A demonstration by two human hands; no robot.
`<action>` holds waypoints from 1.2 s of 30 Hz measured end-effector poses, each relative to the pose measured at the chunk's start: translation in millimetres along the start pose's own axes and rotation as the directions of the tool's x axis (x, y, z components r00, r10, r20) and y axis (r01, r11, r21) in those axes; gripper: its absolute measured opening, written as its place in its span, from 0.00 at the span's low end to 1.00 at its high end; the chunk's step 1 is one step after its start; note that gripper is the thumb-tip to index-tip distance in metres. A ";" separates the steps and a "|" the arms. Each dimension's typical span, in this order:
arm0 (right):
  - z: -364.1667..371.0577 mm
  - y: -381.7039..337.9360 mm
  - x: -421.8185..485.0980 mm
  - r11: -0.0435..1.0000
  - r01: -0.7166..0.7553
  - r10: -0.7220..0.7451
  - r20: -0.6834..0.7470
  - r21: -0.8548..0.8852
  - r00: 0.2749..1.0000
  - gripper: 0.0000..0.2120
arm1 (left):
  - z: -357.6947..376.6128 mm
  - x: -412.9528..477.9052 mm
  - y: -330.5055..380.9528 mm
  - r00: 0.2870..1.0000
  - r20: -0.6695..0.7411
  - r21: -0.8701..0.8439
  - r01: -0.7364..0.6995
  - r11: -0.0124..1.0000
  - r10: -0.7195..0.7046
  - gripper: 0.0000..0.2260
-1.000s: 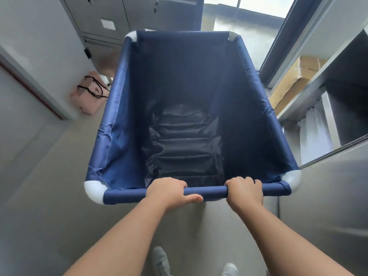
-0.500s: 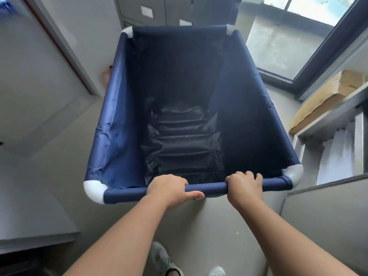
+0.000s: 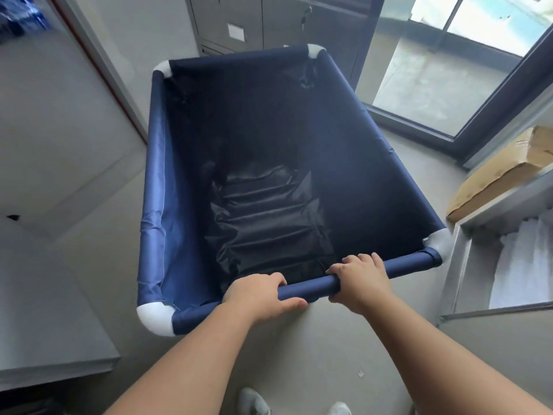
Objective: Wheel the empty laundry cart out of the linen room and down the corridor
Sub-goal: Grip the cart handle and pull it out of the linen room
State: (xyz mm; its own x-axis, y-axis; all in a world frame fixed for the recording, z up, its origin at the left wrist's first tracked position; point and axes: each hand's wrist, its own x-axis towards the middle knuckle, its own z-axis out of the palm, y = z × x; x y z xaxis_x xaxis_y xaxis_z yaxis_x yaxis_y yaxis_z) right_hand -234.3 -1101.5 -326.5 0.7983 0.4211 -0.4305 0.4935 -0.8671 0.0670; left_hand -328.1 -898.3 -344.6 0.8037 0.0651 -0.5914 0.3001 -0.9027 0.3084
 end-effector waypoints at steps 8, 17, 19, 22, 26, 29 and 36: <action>-11.7 11.4 24.3 0.998 0.054 -0.054 0.006 -0.015 0.999 0.19 | -4.7 -8.9 -23.1 0.986 -0.025 -0.073 0.164 0.984 -0.166 0.45; -20.2 25.9 55.9 0.984 0.165 -0.169 -0.051 -0.064 0.984 0.13 | -10.5 -4.2 -3.4 0.949 -0.076 -0.168 0.289 0.942 -0.305 0.48; -21.7 27.5 62.9 0.982 0.172 -0.177 -0.059 -0.079 0.982 0.13 | -11.2 -2.1 -1.7 0.939 -0.049 -0.226 0.322 0.919 -0.341 0.49; -25.8 32.0 74.9 0.974 0.191 -0.199 -0.057 -0.125 0.978 0.14 | -12.0 1.6 4.6 0.925 -0.032 -0.277 0.356 0.892 -0.379 0.49; -34.4 37.0 93.9 0.958 0.236 -0.248 -0.057 -0.161 0.967 0.13 | -13.6 8.4 13.8 0.907 -0.047 -0.310 0.386 0.869 -0.419 0.48; -42.1 38.4 110.7 0.943 0.273 -0.288 -0.053 -0.190 0.956 0.13 | -15.4 14.2 20.0 0.891 -0.078 -0.336 0.399 0.853 -0.447 0.47; -64.9 41.1 151.1 0.894 0.391 -0.406 -0.026 -0.220 0.914 0.13 | -22.8 30.6 32.1 0.827 -0.139 -0.430 0.445 0.786 -0.544 0.48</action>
State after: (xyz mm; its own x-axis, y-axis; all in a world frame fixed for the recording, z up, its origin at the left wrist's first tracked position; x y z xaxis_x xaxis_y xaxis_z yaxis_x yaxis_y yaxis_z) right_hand -71.0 -1056.2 -330.3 0.5382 0.7434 -0.3971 0.8289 -0.5522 0.0894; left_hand -282.1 -915.6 -335.8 0.5729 0.6042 -0.5538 0.8142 -0.4970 0.3001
